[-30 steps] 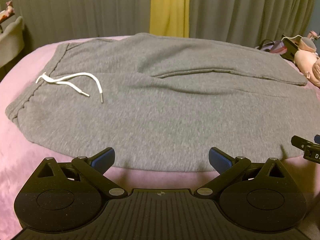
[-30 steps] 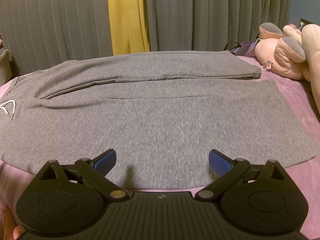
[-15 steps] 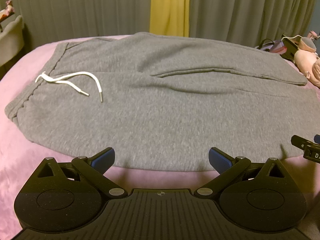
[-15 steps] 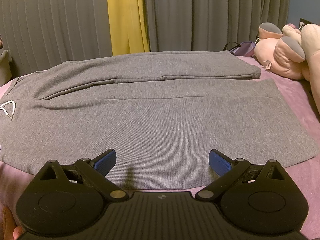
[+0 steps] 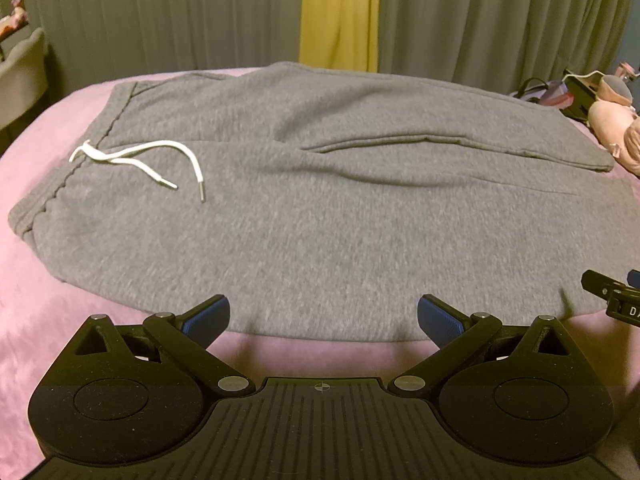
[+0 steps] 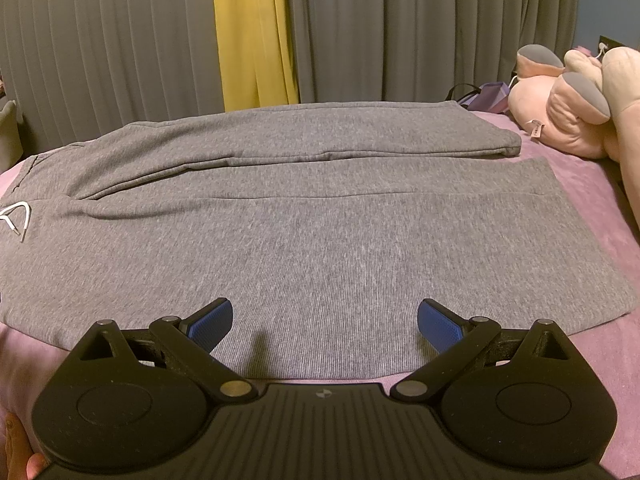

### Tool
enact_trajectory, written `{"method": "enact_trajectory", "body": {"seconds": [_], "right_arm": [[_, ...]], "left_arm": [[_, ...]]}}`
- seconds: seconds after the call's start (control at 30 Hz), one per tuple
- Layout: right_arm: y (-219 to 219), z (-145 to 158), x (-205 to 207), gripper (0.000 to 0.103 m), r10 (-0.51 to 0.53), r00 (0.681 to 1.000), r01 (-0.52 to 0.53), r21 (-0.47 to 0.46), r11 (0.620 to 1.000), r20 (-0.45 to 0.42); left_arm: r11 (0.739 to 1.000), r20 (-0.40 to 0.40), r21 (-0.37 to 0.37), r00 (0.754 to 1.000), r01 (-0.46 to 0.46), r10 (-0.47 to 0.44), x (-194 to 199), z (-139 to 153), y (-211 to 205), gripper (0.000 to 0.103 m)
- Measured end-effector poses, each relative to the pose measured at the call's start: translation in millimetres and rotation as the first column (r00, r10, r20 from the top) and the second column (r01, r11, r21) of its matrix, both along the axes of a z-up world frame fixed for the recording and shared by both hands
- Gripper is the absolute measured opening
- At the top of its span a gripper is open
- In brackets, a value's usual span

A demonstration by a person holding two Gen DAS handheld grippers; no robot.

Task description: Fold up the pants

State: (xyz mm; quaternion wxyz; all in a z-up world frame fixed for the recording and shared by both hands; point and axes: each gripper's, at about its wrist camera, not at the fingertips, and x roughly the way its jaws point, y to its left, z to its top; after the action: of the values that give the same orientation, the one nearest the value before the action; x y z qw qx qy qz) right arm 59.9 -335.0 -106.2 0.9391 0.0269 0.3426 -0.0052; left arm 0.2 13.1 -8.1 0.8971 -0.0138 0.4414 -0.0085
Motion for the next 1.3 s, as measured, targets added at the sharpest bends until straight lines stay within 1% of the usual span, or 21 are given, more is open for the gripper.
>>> {"method": "enact_trajectory", "body": {"seconds": [0.73, 0.8, 0.87, 0.97, 1.03, 1.13, 1.23, 1.3], "right_arm": [[-1, 3, 2, 0.099, -0.005, 1.000, 0.005, 0.016, 1.000, 0.007], [-1, 4, 0, 0.099, 0.000, 1.000, 0.000, 0.019, 1.000, 0.028], [-2, 8, -4, 0.099, 0.008, 0.997, -0.010, 0.034, 0.999, 0.076], [-3, 13, -9, 0.099, 0.022, 0.990, -0.028, 0.039, 0.999, 0.136], [-3, 16, -12, 0.099, 0.046, 0.986, -0.053, 0.038, 0.998, 0.162], [-7, 20, -17, 0.099, 0.073, 0.980, -0.085, 0.055, 0.995, 0.186], [-15, 25, -21, 0.099, 0.078, 0.972, -0.094, 0.064, 0.994, 0.221], [-23, 26, -24, 0.099, 0.073, 0.971, -0.092, 0.071, 0.993, 0.227]], "left_arm": [[1.000, -0.015, 0.006, 1.000, 0.006, -0.006, 4, 2, -5, 0.103], [1.000, -0.013, 0.011, 1.000, 0.002, -0.002, 5, 3, -5, 0.103], [1.000, -0.011, 0.004, 1.000, -0.022, 0.022, 7, 6, -3, 0.103], [0.998, -0.007, -0.030, 0.998, -0.061, 0.061, 10, 12, 0, 0.103], [0.996, -0.004, -0.027, 0.997, -0.083, 0.083, 13, 19, 1, 0.103], [0.990, 0.020, -0.005, 0.990, -0.138, 0.138, 13, 37, 3, 0.103], [0.983, 0.037, -0.021, 0.982, -0.182, 0.183, 13, 64, 6, 0.103], [0.982, 0.046, -0.018, 0.981, -0.188, 0.189, 15, 83, 8, 0.103]]}}
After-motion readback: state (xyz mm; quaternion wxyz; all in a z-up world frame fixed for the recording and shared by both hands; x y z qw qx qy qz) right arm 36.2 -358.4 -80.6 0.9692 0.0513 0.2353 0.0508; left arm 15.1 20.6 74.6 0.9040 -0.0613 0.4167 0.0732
